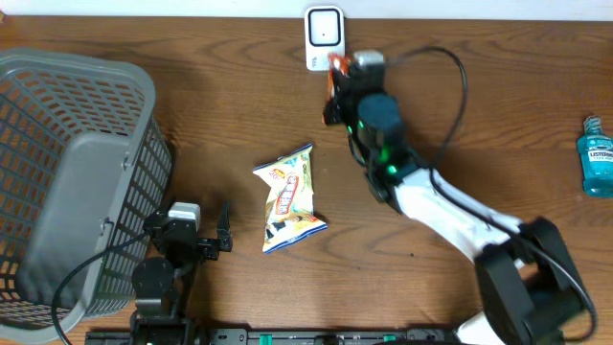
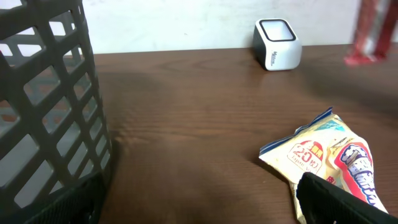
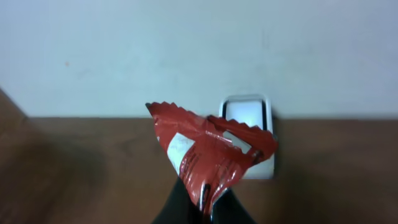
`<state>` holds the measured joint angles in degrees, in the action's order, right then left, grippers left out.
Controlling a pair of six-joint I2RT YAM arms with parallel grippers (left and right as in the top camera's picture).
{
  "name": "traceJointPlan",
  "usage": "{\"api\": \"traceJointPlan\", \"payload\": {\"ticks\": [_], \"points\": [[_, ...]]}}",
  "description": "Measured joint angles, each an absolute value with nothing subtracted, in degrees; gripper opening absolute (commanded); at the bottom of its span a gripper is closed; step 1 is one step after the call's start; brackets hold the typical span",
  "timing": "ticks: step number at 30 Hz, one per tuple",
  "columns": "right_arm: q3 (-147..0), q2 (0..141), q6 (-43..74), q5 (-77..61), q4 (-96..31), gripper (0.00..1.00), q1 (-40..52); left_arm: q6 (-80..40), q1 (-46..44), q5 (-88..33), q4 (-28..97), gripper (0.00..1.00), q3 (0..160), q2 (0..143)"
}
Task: Scan the item barcode
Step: 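Carry the red packet with the right gripper to the scanner, then move the right gripper with the packet off to the right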
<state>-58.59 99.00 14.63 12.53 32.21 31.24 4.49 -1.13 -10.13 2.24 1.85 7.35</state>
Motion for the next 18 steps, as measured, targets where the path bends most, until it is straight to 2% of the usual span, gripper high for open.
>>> {"api": "traceJointPlan", "payload": {"ticks": [8, 18], "points": [[-82.46, 115.37, -2.72, 19.07, 37.01, 0.01, 30.26, 4.51, -1.13, -10.13, 2.24, 0.98, 1.85, 7.35], [-117.78, 143.65, -20.34, 23.97, 38.13, 0.01, 27.18, 4.49, -1.13, -10.13, 2.24, 0.98, 1.85, 7.35]]}}
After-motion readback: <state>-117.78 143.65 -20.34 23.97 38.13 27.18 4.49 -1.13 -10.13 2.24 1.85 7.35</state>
